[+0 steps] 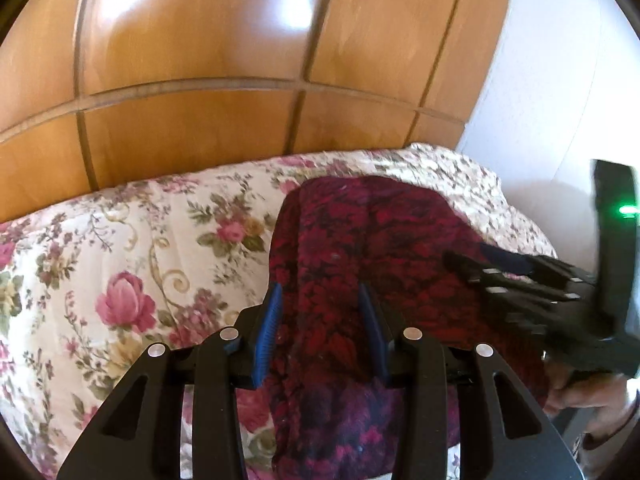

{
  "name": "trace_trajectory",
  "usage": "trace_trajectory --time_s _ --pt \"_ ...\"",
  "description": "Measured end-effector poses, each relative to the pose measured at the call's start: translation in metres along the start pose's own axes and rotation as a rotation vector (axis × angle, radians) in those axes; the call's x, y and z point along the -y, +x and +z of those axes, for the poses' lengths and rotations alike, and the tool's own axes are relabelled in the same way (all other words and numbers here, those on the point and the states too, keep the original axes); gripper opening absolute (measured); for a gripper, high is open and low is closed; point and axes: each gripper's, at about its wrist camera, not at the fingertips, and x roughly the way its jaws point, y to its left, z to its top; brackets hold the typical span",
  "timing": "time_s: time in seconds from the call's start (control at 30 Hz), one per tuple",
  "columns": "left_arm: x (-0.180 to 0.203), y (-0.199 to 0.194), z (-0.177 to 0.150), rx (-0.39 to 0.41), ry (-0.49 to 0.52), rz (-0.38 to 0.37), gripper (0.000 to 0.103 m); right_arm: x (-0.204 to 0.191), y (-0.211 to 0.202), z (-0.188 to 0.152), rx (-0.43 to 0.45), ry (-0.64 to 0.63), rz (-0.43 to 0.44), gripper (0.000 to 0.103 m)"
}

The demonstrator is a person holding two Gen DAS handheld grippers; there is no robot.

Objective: Fold small clothes

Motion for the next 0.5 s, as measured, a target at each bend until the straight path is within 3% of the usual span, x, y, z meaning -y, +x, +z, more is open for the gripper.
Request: trace_trajectory --time_s 0.07,0.17,0.27,0.4,0.5 --pt "-0.003 0.007 0.003 -0.031 0.002 -0.003 0.039 -0.012 0.011 0.008 -0.01 -0.016 -0.027 0.05" --pt "-0.008 0.026 -0.006 -0.087 0.007 0.047 0.039 -0.04 0.018 0.005 0.018 -0.163 -0.095 0.05" --pt "-0.023 0.024 -0.025 -0.094 -0.074 -0.016 0.041 -0.046 0.009 -0.017 0.091 -0.285 -0.095 0.049" --pt "-0.009 0.016 -0.033 -0.065 -0.028 0.0 0.041 -0.014 0.01 -0.024 0.104 -0.164 0.016 0.05" --pt "-0.004 0.013 -0.023 -0.058 -0.037 0.021 0.043 -0.011 0.004 -0.017 0.081 -0.122 0.007 0.052"
